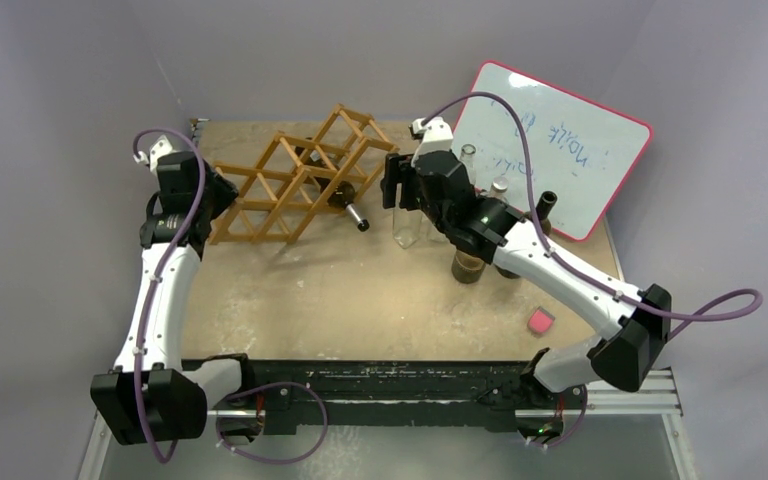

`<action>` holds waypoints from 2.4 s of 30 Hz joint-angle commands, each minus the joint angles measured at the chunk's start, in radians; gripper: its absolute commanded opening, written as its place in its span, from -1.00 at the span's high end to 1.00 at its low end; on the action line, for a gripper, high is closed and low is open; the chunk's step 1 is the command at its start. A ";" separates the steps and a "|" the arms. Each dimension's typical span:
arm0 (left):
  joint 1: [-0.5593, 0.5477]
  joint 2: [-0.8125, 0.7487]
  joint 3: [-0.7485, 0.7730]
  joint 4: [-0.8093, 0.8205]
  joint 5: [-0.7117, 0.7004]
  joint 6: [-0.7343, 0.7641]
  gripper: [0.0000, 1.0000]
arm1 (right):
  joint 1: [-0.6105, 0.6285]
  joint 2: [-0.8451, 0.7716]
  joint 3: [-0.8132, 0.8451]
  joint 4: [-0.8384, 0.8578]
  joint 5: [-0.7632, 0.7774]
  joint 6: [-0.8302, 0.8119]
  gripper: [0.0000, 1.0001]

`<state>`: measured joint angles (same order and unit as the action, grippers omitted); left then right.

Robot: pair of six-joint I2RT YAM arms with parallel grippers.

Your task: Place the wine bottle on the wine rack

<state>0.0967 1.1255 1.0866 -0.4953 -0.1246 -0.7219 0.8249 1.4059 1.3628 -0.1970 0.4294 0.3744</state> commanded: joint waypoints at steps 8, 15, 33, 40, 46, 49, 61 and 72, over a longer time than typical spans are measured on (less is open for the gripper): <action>-0.017 -0.061 0.166 -0.075 -0.042 0.141 -0.06 | -0.041 0.080 0.081 -0.037 0.088 0.038 -0.46; -0.055 -0.081 0.266 -0.105 0.041 0.232 -0.13 | -0.060 0.135 0.072 0.022 0.088 0.015 -0.32; -0.218 -0.145 0.160 0.074 0.434 0.319 -0.29 | -0.061 0.142 0.034 0.142 0.150 -0.120 0.73; -0.318 -0.159 0.075 0.161 0.562 0.336 -0.29 | -0.060 -0.029 -0.019 0.154 -0.018 -0.158 1.00; -0.370 -0.137 -0.005 0.280 0.640 0.296 -0.37 | -0.060 -0.177 -0.074 0.134 -0.160 -0.130 1.00; -0.387 -0.148 -0.077 0.405 0.672 0.268 -0.39 | -0.061 -0.229 -0.088 0.132 -0.225 -0.115 1.00; -0.554 -0.144 -0.339 0.744 0.815 0.369 -0.55 | -0.061 -0.372 -0.170 0.136 -0.534 -0.121 1.00; -0.651 -0.116 -0.429 0.744 0.895 0.658 -0.62 | -0.060 -0.456 -0.223 0.194 -0.662 -0.105 1.00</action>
<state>-0.5407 0.9901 0.6487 0.1925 0.7303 -0.1833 0.7654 0.9920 1.1286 -0.1566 -0.1543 0.2531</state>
